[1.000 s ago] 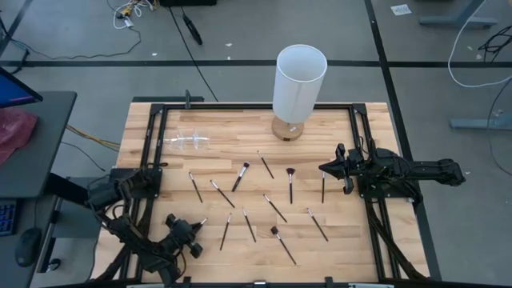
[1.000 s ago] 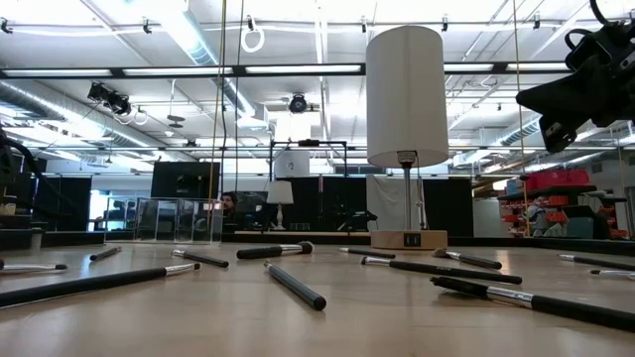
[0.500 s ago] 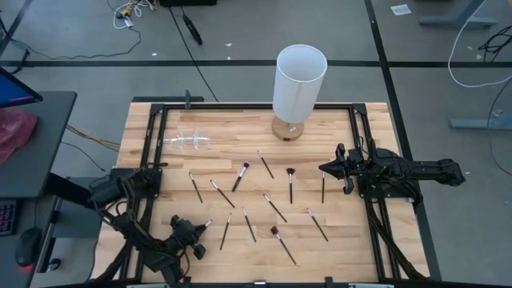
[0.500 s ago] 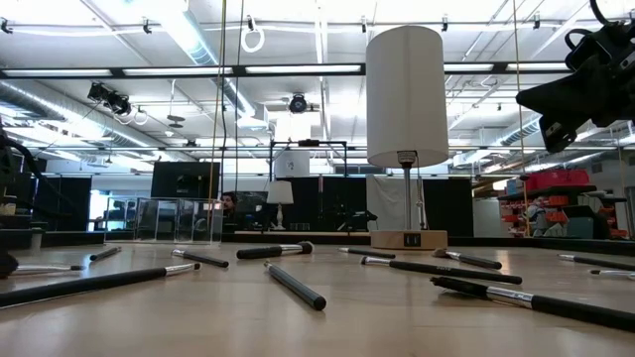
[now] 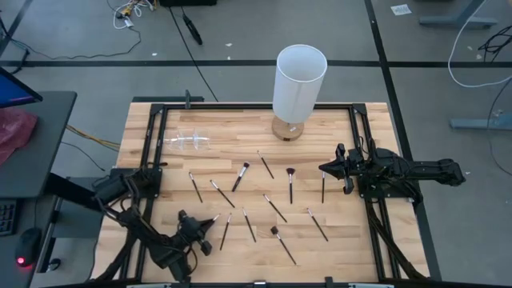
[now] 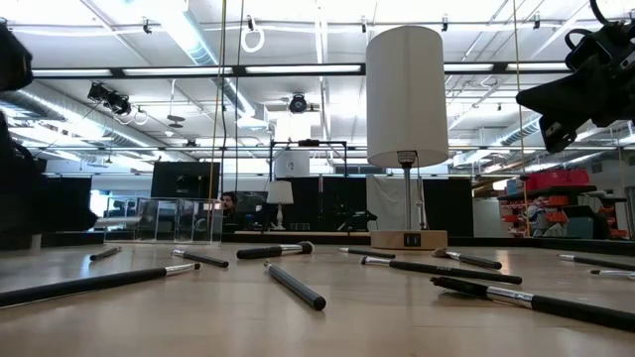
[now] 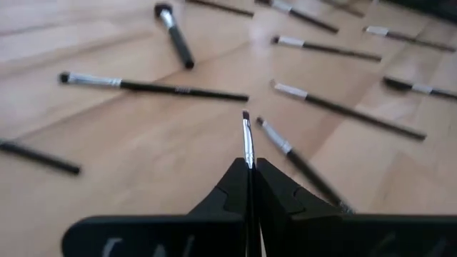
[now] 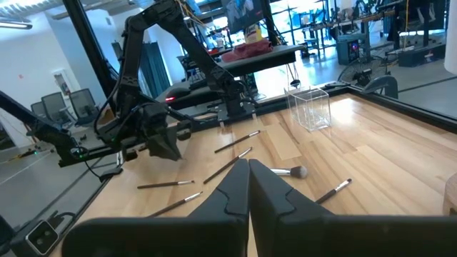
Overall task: Put items in baskets/containers
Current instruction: Put the black eyeshadow brush into the transparent organizer
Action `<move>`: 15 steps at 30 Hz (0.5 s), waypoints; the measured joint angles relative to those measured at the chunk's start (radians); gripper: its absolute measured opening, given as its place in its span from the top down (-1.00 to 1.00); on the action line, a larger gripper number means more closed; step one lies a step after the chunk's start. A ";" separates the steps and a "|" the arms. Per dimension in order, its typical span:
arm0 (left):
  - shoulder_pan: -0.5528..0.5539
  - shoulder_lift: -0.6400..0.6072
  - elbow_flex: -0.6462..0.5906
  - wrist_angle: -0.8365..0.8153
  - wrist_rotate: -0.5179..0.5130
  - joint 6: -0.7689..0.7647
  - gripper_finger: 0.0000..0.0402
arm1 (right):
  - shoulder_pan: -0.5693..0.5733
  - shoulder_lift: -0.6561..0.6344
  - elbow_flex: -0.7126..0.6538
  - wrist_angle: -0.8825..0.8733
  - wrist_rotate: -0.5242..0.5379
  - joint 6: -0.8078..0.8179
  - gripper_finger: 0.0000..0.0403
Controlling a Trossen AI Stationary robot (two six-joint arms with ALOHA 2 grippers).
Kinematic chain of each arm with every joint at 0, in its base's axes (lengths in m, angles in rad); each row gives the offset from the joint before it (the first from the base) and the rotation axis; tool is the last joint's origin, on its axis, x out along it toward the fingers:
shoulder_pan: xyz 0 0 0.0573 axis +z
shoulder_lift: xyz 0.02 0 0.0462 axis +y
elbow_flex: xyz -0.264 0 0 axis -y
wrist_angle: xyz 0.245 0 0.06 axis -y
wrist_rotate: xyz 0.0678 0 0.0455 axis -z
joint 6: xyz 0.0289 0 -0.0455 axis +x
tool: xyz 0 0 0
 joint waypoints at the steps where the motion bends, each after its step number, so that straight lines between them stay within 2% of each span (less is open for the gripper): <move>1: 0.008 0.000 0.000 0.013 -0.021 0.018 0.94 | 0.000 0.000 0.000 0.000 0.000 0.000 0.97; 10: 0.099 -0.003 0.000 0.158 -0.199 0.183 0.95 | 0.000 0.000 0.000 0.000 0.000 0.000 0.97; 15: 0.150 -0.008 0.001 0.203 -0.243 0.237 0.94 | 0.000 0.000 0.000 0.000 0.000 0.000 0.97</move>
